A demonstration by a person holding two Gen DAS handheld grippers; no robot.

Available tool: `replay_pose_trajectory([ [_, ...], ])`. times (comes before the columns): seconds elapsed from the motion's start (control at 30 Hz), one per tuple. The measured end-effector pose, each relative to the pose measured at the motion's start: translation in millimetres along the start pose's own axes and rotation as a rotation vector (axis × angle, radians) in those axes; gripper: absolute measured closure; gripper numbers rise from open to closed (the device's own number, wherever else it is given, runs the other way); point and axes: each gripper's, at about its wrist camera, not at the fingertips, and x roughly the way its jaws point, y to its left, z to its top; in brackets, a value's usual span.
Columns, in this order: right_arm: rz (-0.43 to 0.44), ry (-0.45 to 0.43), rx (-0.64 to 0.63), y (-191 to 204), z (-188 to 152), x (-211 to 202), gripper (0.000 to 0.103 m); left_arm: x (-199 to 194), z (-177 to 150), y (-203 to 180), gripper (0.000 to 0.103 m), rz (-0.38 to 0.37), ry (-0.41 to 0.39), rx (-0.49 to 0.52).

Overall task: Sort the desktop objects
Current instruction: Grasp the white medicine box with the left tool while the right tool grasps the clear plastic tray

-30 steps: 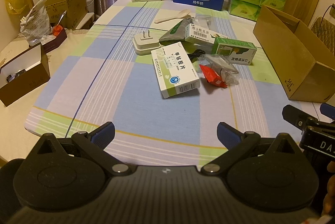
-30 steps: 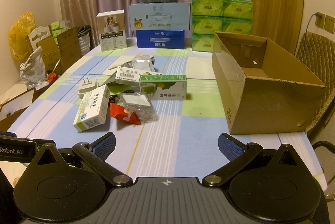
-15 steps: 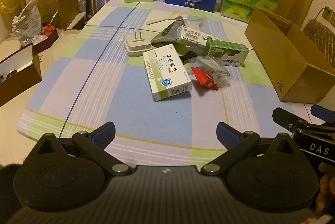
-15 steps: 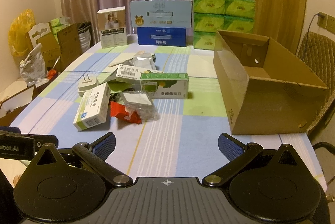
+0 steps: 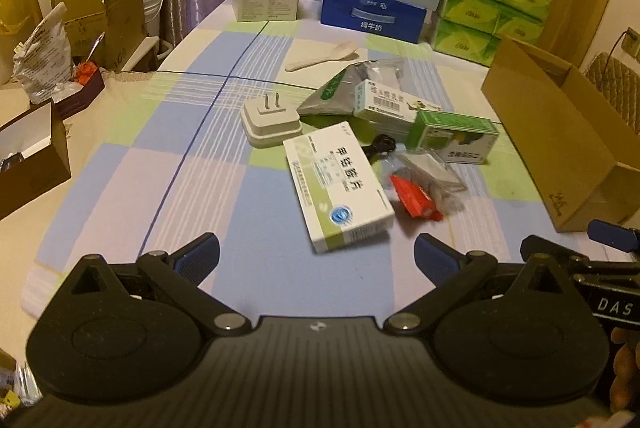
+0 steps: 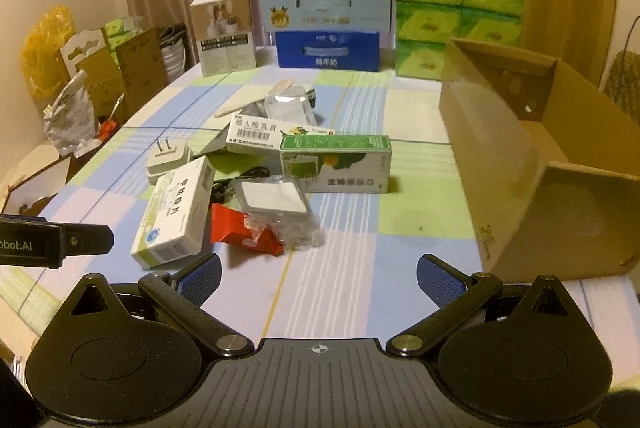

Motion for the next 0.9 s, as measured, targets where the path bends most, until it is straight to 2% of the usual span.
replay_pose_trajectory([
  [0.27,0.056,0.027,0.029,-15,15,38,0.003,48,21,-1,0.001,-0.013,0.032,0.037],
  [0.33,0.084,0.034,0.033,-17,19,47,0.010,61,25,-1,0.001,-0.020,0.044,0.041],
  [0.47,0.112,0.043,0.045,-20,27,60,0.013,84,30,-3,0.001,-0.040,0.059,0.046],
  [0.6,0.133,0.048,0.029,-16,31,70,0.014,103,34,-1,0.008,-0.079,0.085,0.031],
  [0.77,0.164,0.054,-0.001,-10,35,85,0.014,116,34,3,0.011,-0.060,0.102,0.049],
  [0.83,0.171,0.055,-0.020,-7,37,90,0.014,118,34,6,0.019,-0.057,0.113,0.062],
  [0.9,0.170,0.060,-0.045,-3,38,95,0.014,117,33,8,0.022,-0.049,0.111,0.091],
])
